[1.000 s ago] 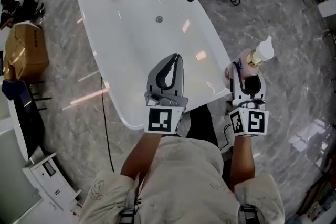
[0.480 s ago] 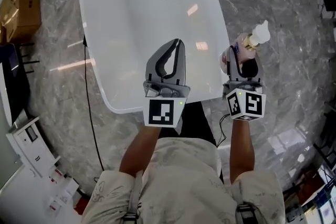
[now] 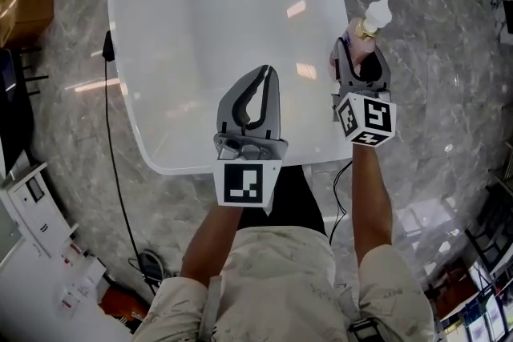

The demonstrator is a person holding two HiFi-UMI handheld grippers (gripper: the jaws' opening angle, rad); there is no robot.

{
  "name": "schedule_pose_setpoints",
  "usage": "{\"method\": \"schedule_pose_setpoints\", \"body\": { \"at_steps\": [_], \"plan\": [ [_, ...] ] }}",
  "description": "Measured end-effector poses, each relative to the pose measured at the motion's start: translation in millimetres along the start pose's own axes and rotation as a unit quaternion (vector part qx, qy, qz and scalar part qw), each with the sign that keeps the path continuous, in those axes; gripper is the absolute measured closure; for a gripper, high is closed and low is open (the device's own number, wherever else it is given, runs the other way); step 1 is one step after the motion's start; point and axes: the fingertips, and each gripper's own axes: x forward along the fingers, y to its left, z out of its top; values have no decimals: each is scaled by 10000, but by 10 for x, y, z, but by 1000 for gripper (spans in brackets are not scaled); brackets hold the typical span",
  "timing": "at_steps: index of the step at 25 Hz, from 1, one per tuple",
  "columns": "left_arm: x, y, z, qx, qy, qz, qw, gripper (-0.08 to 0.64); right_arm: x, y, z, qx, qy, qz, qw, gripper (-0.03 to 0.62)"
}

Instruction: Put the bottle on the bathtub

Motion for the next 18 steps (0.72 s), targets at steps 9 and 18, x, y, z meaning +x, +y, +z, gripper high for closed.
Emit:
{"method": "schedule_pose_setpoints", "body": {
  "at_steps": [9, 18],
  "plan": [
    [55, 21, -230, -86, 185, 145, 9997, 551, 844, -230, -114, -56, 59, 10, 10000, 390],
    [98, 123, -399, -153, 380, 307, 9987, 551, 1514, -375, 181, -262, -278, -68, 9992, 390]
  ]
}}
